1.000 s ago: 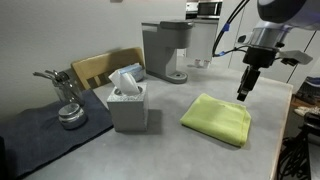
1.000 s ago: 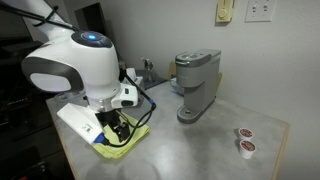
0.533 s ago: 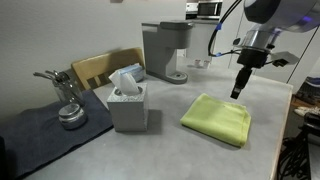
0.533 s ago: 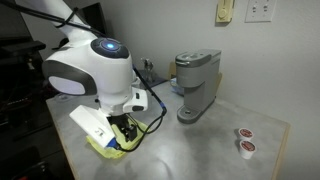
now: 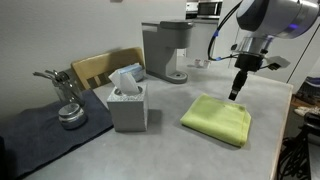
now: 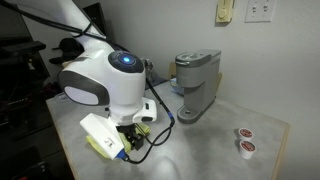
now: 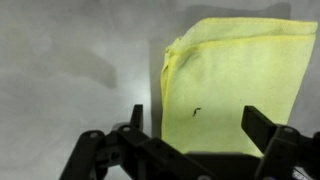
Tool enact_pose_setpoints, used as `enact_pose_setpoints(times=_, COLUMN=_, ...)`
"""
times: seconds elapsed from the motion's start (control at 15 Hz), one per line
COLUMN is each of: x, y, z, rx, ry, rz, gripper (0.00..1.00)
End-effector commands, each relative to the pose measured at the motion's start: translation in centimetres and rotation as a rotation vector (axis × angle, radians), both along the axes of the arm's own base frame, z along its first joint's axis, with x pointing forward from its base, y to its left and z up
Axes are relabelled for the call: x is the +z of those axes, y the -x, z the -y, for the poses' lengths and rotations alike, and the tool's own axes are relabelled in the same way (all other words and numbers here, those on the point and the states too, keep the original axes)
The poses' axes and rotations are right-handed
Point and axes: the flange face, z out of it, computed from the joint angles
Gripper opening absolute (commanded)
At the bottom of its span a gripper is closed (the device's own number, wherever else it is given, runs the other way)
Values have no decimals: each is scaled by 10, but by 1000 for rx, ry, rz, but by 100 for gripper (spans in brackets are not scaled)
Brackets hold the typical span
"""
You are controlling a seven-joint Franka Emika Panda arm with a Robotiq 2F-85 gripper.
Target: Unfold the yellow towel from right to left
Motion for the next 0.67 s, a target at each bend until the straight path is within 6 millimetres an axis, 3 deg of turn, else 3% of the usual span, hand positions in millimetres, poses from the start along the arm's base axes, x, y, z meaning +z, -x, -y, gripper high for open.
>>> enact_pose_setpoints(times=0.0, x=-18, y=-6, z=7, rx=9, ry=-64, rz=-23, gripper=100)
enact_pose_setpoints(times=0.6, x=-33, y=-12, z=8, rx=33, ry=-121, rz=-55, gripper=100)
